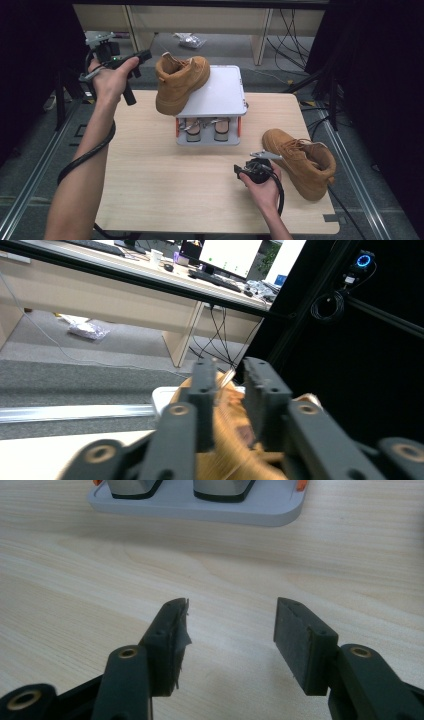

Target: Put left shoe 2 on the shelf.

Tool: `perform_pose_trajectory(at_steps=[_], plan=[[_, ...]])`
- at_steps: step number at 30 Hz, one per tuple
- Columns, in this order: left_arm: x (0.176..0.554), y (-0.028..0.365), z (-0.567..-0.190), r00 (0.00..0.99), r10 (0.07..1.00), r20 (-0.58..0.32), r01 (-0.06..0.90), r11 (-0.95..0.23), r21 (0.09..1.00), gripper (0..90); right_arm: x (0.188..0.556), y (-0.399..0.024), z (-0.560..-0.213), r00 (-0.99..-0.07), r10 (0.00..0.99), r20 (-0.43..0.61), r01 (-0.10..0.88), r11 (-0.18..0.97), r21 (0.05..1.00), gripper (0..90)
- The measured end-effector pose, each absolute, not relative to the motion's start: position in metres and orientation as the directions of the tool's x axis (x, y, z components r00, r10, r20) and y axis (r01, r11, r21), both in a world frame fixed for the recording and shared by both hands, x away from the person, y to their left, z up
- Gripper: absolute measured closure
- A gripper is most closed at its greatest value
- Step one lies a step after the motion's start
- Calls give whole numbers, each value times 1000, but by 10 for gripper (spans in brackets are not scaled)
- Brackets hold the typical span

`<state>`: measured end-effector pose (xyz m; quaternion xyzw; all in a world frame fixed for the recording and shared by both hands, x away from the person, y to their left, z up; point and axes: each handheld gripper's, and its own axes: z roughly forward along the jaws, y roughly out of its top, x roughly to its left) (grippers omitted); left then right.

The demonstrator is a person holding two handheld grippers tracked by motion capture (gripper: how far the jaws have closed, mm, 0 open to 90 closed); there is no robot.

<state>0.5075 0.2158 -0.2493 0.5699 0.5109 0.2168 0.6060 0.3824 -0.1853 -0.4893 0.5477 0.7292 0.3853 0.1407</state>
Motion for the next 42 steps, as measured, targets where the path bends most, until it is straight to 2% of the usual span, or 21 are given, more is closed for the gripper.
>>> perform_pose_trajectory(at_steps=[4, 5, 6, 7, 9, 11, 12, 13, 16, 17, 28, 42], plan=[[499, 227, -266, 387, 862, -327, 313, 211, 926, 860, 382, -184, -486, -363, 903, 228, 690, 96, 717, 545], [497, 229, -272, 383, 866, -320, 316, 203, 927, 888, 381, -182, -485, -368, 897, 245, 690, 87, 719, 603], [496, 231, -278, 380, 873, -305, 320, 185, 929, 888, 381, -182, -485, -368, 897, 245, 690, 87, 719, 603], [493, 233, -291, 383, 882, -274, 335, 144, 931, 896, 382, -183, -483, -392, 889, 236, 670, 100, 736, 673], [490, 231, -305, 393, 885, -250, 357, 104, 928, 898, 380, -180, -478, -378, 890, 253, 687, 87, 721, 746], [489, 230, -312, 400, 885, -240, 368, 85, 926, 898, 382, -180, -475, -413, 883, 223, 660, 122, 741, 817], [488, 228, -326, 406, 883, -236, 388, 68, 919, 898, 380, -175, -471, -386, 882, 271, 683, 75, 727, 848], [488, 228, -326, 406, 883, -236, 388, 68, 919, 898, 384, -176, -470, -432, 871, 232, 648, 121, 752, 872], [487, 225, -340, 405, 883, -236, 409, 56, 911, 898, 383, -168, -463, -419, 869, 265, 659, 91, 746, 900], [487, 224, -344, 410, 881, -235, 413, 50, 909, 898, 387, -161, -456, -451, 858, 245, 635, 116, 763, 900], [484, 220, -356, 422, 886, -193, 416, 0, 909, 898, 414, -112, -407, -539, 810, 232, 548, 127, 827, 900], [484, 213, -360, 445, 873, -200, 428, -11, 904, 897, 453, -64, -378, -568, 788, 238, 521, 121, 845, 900]])
